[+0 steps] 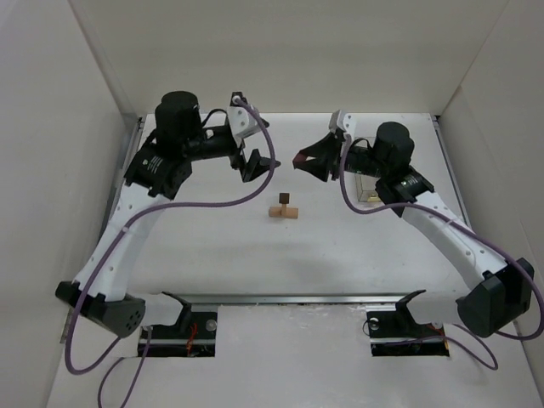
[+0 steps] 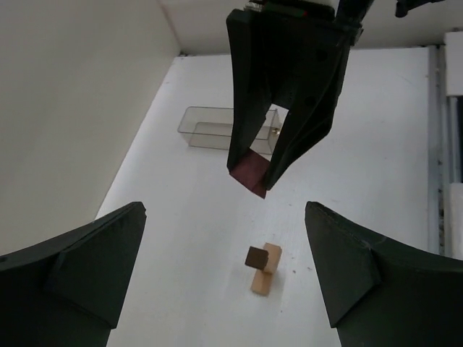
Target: Build the wood block tower
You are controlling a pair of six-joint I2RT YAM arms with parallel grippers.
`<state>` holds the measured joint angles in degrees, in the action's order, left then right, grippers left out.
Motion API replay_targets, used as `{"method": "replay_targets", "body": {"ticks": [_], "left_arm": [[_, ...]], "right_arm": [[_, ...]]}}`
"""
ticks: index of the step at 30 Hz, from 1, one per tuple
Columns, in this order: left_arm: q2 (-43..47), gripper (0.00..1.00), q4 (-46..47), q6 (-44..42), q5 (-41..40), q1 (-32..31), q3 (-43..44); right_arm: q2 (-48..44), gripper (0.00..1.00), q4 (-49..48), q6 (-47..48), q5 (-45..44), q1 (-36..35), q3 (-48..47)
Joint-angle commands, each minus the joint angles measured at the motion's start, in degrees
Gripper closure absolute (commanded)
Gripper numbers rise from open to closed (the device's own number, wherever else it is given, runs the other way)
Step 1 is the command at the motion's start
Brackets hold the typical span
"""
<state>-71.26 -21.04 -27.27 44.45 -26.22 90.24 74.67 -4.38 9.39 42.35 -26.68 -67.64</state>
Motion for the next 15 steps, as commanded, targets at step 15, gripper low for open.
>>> {"method": "replay_targets", "body": {"ticks": [15], "left_arm": [[-7.31,0.36,-17.37,-11.93,15.33,-5.94,8.82]], "right_arm": [[-5.94,1.0,-8.71,6.61,20.85,0.57,0.14]]}}
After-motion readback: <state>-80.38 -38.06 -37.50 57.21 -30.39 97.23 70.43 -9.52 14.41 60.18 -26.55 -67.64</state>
